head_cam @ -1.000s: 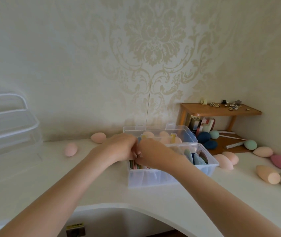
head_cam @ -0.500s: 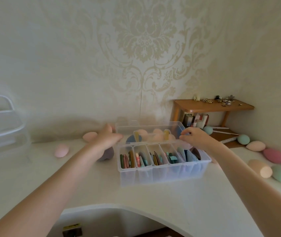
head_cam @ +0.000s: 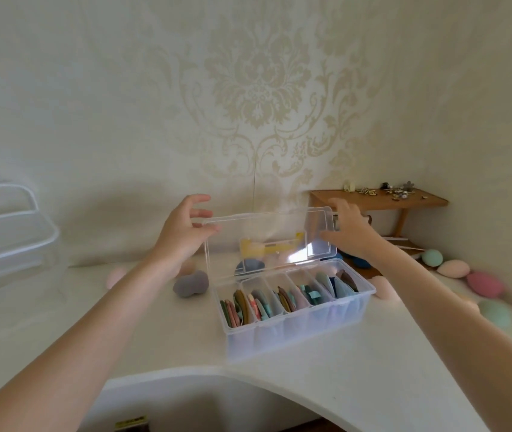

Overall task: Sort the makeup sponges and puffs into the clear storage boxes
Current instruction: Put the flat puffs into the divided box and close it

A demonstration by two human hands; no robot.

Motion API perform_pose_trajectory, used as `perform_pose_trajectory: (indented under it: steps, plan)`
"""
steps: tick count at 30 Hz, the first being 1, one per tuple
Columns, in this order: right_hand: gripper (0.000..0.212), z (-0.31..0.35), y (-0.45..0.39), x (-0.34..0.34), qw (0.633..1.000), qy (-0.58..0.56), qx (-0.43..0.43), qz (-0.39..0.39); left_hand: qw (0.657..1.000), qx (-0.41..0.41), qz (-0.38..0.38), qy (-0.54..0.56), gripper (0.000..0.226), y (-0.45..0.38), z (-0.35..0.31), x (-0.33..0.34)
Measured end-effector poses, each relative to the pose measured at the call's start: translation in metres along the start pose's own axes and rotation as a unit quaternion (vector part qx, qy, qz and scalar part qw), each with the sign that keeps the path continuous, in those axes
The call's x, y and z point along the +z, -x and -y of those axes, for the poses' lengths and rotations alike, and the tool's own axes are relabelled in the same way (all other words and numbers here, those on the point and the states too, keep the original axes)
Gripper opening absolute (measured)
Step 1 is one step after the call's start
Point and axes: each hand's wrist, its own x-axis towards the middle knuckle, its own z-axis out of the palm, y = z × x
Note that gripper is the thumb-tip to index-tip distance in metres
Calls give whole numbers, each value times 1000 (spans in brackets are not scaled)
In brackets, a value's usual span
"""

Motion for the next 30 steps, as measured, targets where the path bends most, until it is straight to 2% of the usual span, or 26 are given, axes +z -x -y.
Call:
perform_pose_trajectory:
  steps: [2, 4, 6, 8, 10, 12, 14, 16, 21, 24, 28, 30]
  plan:
    - [72, 4, 2, 1, 999, 44, -30, -3, 997, 71, 9, -37, 31, 5, -2, 0]
    - [71, 9, 5, -1, 991, 114, -64, -26, 978, 173, -2, -118, 25, 11, -6, 0]
    - [58, 17, 10, -3, 978, 181, -101, -34, 944, 265, -12, -195, 26, 15, -7, 1]
    - [37, 24, 19, -5, 967, 223, -117, -29, 918, 313, -14, -244, 28, 16, -8, -2]
    - [25, 29, 28, -3, 961, 248, -120, -23, 911, 300, 30, -283, 26, 17, -9, -11]
    - [27, 29, 38, 0, 959, 250, -132, 13, 902, 256, 150, -314, 36, 22, -10, -18]
    - [46, 26, 46, 3, 964, 206, -127, 108, 878, 237, 235, -344, 61, 30, -8, -18]
    - [61, 22, 51, 4, 963, 160, -98, 193, 859, 240, 266, -365, 57, 39, -4, -10]
    - [67, 16, 54, 2, 952, 181, -108, 223, 842, 237, 261, -409, 30, 52, -1, 10]
    - [67, 20, 59, 4, 946, 219, -118, 208, 818, 238, 242, -464, 30, 52, -4, 17]
    - [58, 22, 67, 23, 913, 350, -157, 138, 786, 250, 214, -523, 34, 52, -2, 25]
    - [53, 19, 71, 40, 914, 368, -143, 89, 780, 260, 201, -532, 34, 53, 0, 27]
